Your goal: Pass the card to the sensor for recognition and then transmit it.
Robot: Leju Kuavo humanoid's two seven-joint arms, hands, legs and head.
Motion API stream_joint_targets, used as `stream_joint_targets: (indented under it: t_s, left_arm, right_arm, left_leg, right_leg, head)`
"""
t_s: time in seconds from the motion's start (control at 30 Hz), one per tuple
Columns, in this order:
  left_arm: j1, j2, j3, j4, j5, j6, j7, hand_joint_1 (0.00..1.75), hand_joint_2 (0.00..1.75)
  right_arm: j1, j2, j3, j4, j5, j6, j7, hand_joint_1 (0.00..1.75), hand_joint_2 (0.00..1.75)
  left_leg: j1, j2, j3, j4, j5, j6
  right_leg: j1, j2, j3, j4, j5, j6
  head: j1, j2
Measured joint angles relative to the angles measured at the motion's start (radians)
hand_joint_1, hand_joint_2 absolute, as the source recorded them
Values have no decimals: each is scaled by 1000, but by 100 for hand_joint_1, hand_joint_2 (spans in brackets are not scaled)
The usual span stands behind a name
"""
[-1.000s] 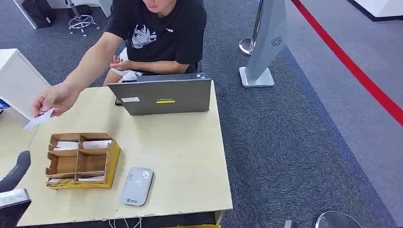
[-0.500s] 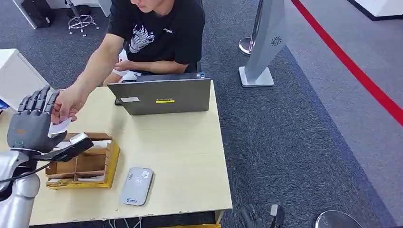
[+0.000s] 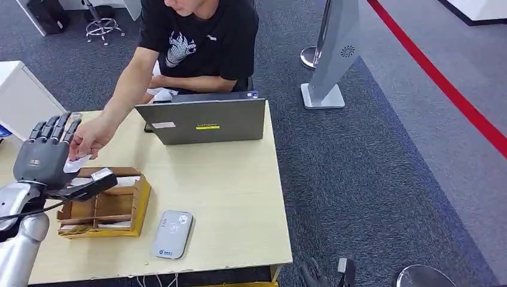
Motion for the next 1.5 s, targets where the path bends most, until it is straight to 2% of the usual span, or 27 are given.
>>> stream_joint_targets:
  t_s: [0.03,0.07,0.83,1.07,1.17,1.3,1.5]
  left_arm:
    - [0,2,0,2,0,0,0,161,175]
    - [0,3,-1,3,0,0,0,175,175]
    - [25,6,-1,-61,32,24,-8,175,175]
    - [73,-9,-2,-126,48,52,-28,175,175]
    - [137,-32,-2,-206,42,84,-51,175,175]
    - [244,-85,-39,-307,5,113,-59,175,175]
    - [348,-147,-140,-329,-47,117,-60,175,175]
  right_arm:
    - [0,0,0,0,0,0,0,0,175]
    - [0,0,0,0,0,0,0,0,175]
    - [9,3,0,0,10,-27,13,0,175]
    - [11,3,0,0,11,-36,12,0,175]
    - [16,3,0,0,11,-36,8,0,175]
    - [21,4,-1,0,15,-56,-1,0,175]
    - [23,6,-3,0,22,-55,2,0,175]
  left_leg:
    - [0,0,0,0,0,0]
    - [0,0,0,0,0,0]
    - [0,0,-1,0,0,0]
    - [0,0,-1,0,0,0]
    - [-1,0,-1,0,-1,1]
    - [-1,0,-1,0,-1,2]
    - [-1,0,-1,0,-2,2]
  right_leg:
    - [0,0,0,0,0,0]
    - [0,0,0,0,0,0]
    - [0,0,0,0,0,0]
    - [0,0,0,0,0,0]
    - [-1,0,0,0,0,0]
    - [-1,0,0,-1,-1,1]
    - [-1,0,0,-2,-1,1]
  head:
    - [0,0]
    - [0,0]
    - [0,0]
    - [0,0]
    - [0,0]
    - [0,0]
    - [0,0]
